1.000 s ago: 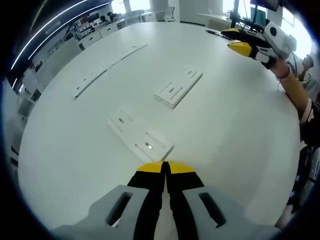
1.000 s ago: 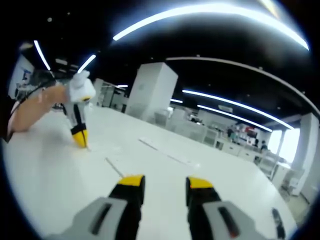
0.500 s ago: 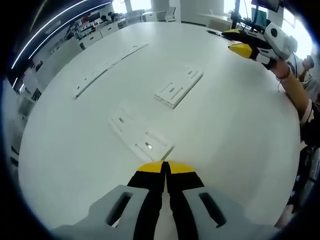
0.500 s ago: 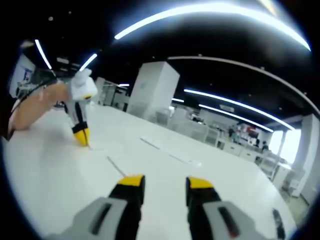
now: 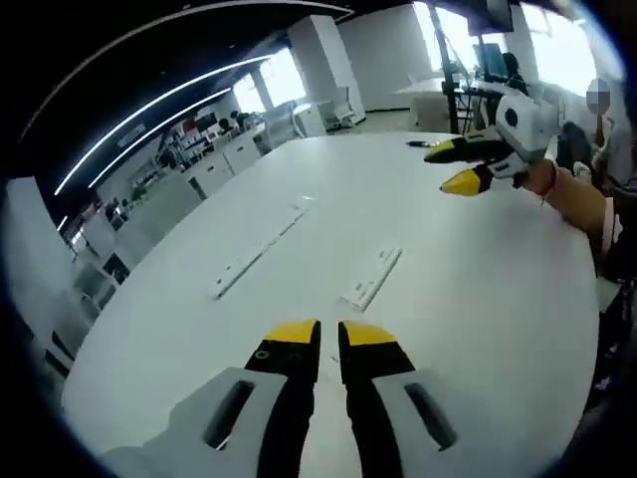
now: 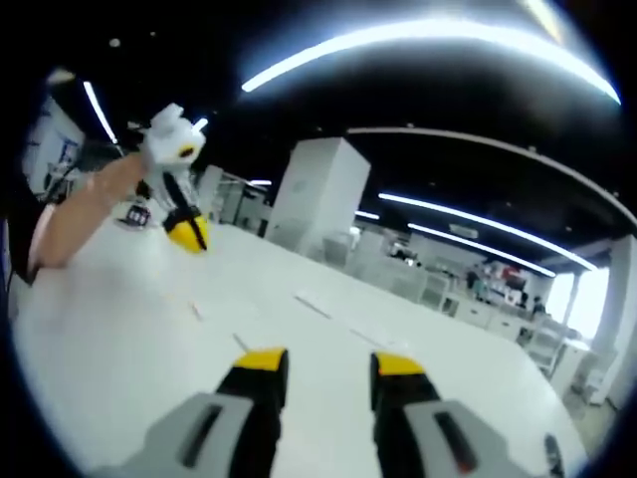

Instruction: Locate the socket holder cover, grip the socket holder cover, clip it into the socket holder slot.

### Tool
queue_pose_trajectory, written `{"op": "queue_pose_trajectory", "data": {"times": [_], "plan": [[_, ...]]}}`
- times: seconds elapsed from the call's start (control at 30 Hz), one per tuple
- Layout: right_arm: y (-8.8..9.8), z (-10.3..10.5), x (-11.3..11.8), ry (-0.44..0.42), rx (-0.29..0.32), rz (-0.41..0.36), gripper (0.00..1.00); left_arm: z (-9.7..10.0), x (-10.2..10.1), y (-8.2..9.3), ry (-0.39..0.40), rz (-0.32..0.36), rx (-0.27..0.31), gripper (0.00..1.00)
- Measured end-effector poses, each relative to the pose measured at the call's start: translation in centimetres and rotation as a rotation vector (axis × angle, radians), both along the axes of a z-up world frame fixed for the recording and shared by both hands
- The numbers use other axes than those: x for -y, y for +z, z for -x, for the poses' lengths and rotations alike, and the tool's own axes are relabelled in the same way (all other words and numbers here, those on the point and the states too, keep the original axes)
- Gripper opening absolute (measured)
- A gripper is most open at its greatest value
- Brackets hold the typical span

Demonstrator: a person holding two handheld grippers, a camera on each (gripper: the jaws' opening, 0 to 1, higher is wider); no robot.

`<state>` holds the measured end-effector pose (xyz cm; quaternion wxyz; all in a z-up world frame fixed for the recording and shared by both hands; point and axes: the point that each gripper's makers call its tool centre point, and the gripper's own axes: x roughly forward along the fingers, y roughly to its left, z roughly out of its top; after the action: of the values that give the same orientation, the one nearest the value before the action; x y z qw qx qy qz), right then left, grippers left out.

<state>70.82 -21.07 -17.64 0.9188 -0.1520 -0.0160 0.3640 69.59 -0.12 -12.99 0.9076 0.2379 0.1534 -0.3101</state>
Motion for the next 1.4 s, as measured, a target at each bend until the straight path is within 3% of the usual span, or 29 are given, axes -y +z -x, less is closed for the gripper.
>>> {"op": "queue_pose_trajectory", "data": {"times": [0.13, 0.23, 0.4, 0.47, 0.57, 0.7, 0.8, 0.83, 0.87, 0.9, 0.93, 0.97, 1.03, 1.07, 1.13, 1.4], "plan": [[1.5, 1.0, -0.1, 0.043, 0.007, -0.037, 0.35, 0.9, -1.1, 4.1, -0.001, 0.164, 0.104, 0.12], [2.6, 2.3, -0.6, 0.102, -0.004, -0.078, 0.36, 1.9, -2.8, 5.7, 0.001, 0.255, 0.170, 0.20], [3.5, 4.7, -1.5, 0.193, 0.000, -0.039, 0.39, 3.8, -7.3, 5.0, 0.071, 0.322, 0.223, 0.24], [4.0, 5.8, -1.5, 0.198, 0.020, -0.038, 0.42, 4.8, -9.6, 4.5, 0.097, 0.414, 0.244, 0.27], [4.0, 5.9, -1.4, 0.198, 0.023, -0.039, 0.47, 4.9, -10.0, 4.4, 0.101, 0.426, 0.242, 0.29], [4.1, 6.9, -1.1, 0.187, 0.034, -0.065, 0.57, 5.4, -12.8, 2.3, 0.154, 0.495, 0.227, 0.31], [4.0, 7.0, -1.0, 0.185, 0.033, -0.070, 0.58, 5.5, -13.1, 2.1, 0.156, 0.500, 0.226, 0.39], [3.7, 7.1, -0.9, 0.177, 0.032, -0.082, 0.58, 5.5, -13.8, 1.2, 0.157, 0.515, 0.225, 0.42], [3.3, 7.0, -0.5, 0.159, 0.034, -0.093, 0.58, 5.5, -14.3, 0.5, 0.162, 0.532, 0.226, 0.42], [1.8, 4.8, 1.2, 0.074, 0.019, -0.189, 0.58, 4.7, -15.7, -1.0, 0.206, 0.523, 0.241, 0.42], [0.7, 3.8, 2.0, 0.024, -0.036, -0.175, 0.58, 4.8, -15.6, -0.8, 0.191, 0.516, 0.282, 0.42], [0.4, 3.2, 2.4, 0.008, -0.019, -0.177, 0.58, 4.7, -15.9, -0.2, 0.185, 0.558, 0.327, 0.43], [0.0, 2.4, 3.4, -0.051, -0.018, -0.193, 0.59, 4.8, -16.4, -0.4, 0.198, 0.609, 0.304, 0.44], [0.1, 2.3, 3.5, -0.063, -0.011, -0.197, 0.59, 4.7, -17.1, -0.2, 0.204, 0.616, 0.338, 0.46], [0.3, 2.2, 3.7, -0.061, -0.002, -0.203, 0.59, 4.5, -17.5, -0.2, 0.222, 0.625, 0.351, 0.49], [0.0, 2.2, 3.5, -0.057, -0.002, -0.186, 0.59, 3.7, -18.1, -1.4, 0.263, 0.598, 0.328, 0.51]]}}
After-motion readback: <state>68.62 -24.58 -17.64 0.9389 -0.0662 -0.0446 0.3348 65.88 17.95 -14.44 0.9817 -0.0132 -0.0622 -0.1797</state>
